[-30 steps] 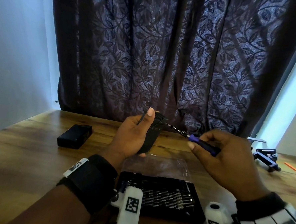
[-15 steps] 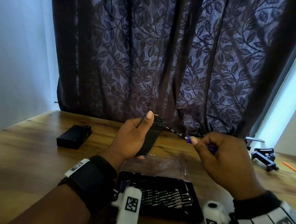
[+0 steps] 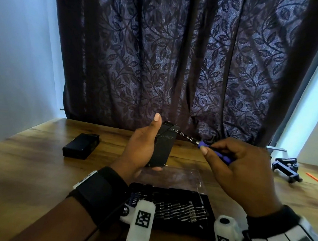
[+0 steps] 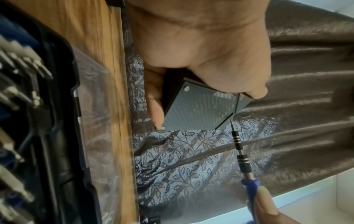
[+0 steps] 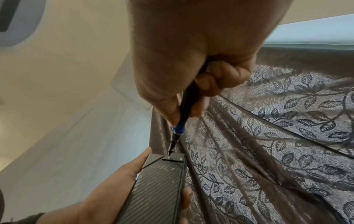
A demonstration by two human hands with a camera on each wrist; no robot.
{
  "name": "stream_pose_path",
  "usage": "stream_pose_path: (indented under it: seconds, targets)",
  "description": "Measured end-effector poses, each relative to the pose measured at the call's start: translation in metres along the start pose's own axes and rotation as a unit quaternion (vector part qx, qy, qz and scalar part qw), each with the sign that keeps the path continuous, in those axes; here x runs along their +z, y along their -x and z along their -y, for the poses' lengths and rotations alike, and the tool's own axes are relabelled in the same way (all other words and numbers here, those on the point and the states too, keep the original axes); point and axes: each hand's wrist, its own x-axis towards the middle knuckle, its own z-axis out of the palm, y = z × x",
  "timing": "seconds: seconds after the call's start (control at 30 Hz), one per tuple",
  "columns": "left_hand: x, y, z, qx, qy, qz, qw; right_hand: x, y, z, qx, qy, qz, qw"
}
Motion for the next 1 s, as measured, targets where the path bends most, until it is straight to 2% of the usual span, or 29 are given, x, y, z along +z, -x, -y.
stream_pose_path:
  seconds: [0.53,1.0]
  targets:
    - [0.0007,0.0047,-0.0033,-0.013,-0.011,0.006,1.0,0.0,0.0003,-0.0013,-0.004,-0.007,0.0,1.0]
    - [0.0001,-0.0009,0.0029,-0.065,0.022,0.003,0.998,-0.0017,0.0,-0.0042,-0.021,0.06,0.024,0.998]
